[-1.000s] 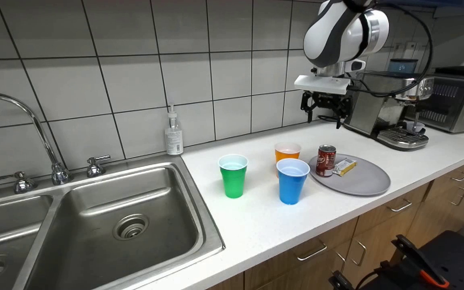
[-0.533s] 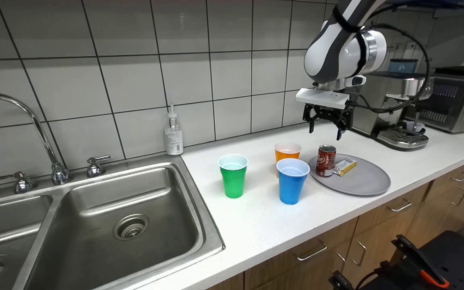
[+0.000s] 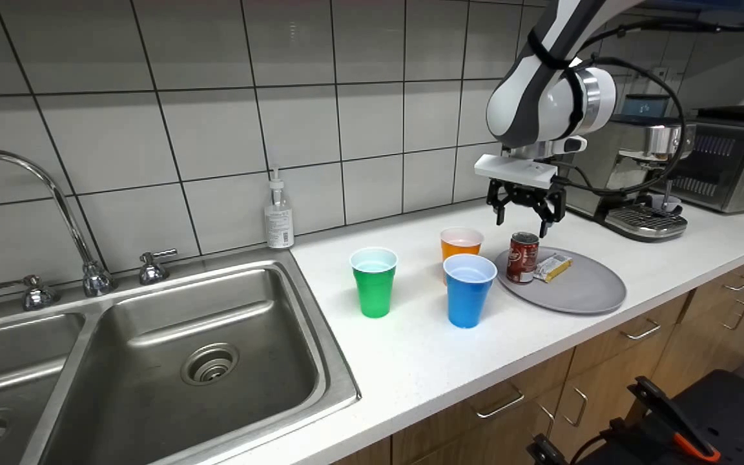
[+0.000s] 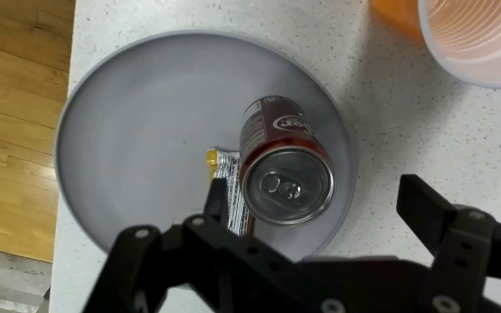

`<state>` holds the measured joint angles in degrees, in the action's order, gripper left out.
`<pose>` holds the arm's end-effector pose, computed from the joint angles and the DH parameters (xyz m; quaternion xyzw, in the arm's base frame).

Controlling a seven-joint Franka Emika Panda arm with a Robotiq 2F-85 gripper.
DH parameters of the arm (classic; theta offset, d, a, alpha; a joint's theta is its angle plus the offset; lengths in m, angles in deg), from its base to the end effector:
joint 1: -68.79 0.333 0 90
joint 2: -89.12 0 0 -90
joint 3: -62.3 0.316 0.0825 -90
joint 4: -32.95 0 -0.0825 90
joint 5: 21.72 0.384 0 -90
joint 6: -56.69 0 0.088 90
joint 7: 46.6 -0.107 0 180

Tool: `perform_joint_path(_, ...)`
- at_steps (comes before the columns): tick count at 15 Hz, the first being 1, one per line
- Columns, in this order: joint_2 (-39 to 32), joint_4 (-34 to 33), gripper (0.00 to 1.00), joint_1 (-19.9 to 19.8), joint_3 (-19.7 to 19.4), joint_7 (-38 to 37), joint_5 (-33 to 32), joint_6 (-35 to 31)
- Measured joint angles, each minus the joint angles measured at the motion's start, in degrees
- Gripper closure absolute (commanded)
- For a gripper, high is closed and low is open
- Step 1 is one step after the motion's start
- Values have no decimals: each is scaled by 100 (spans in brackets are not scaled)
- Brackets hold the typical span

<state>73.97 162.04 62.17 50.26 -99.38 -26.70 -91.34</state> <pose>0.5204 -0.1745 0.2552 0.8333 -0.5493 0.0485 0.0389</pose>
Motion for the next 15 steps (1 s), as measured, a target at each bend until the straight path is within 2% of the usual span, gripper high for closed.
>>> perform_joint_path(15,-248,109,0,3,-198,2,23,-121)
